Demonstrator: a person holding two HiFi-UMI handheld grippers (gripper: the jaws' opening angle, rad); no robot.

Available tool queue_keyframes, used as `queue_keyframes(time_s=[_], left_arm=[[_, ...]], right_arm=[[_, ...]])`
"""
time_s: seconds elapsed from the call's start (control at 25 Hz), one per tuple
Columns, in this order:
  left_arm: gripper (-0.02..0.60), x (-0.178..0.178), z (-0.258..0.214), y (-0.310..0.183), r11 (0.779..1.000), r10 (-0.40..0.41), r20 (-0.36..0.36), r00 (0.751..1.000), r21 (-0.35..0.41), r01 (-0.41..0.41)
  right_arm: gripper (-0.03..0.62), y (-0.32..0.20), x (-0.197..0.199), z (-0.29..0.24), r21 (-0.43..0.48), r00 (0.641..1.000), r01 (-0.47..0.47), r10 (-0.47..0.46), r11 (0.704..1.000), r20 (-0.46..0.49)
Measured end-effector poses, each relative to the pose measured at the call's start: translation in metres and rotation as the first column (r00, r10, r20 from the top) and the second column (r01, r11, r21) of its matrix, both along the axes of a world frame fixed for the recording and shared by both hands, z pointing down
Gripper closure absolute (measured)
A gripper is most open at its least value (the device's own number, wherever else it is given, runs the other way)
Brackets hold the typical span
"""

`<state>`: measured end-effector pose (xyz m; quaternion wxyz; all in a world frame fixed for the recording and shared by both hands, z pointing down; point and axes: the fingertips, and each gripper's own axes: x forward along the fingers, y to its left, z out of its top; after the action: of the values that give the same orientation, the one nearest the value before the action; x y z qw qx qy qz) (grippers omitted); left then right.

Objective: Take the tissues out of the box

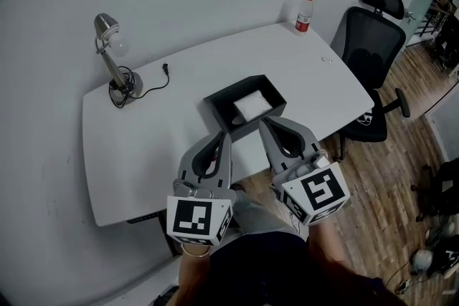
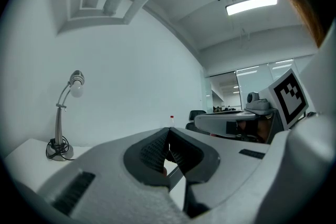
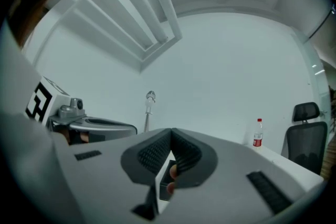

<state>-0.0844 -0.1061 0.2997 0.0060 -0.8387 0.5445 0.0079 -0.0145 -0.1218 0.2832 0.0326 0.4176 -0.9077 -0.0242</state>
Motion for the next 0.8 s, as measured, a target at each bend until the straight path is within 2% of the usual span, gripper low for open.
queue_keyframes(time_s=[0.16, 0.8], left_arm=[[0.555, 0.001, 0.001, -0.016, 1.000, 0.015, 0.005, 1.000, -0.006, -0.015], [0.555, -0.008, 0.006, -0.081, 0.999, 0.046, 0.020, 0.999, -0.028, -0.045]], right_arm=[[0.576, -0.019, 0.002, 0.004, 0.013, 1.000, -0.007, 0.007, 1.000, -0.010], [0.574, -0.083, -0.003, 0.030, -0.061, 0.989, -0.007, -0.002, 0.998, -0.147]])
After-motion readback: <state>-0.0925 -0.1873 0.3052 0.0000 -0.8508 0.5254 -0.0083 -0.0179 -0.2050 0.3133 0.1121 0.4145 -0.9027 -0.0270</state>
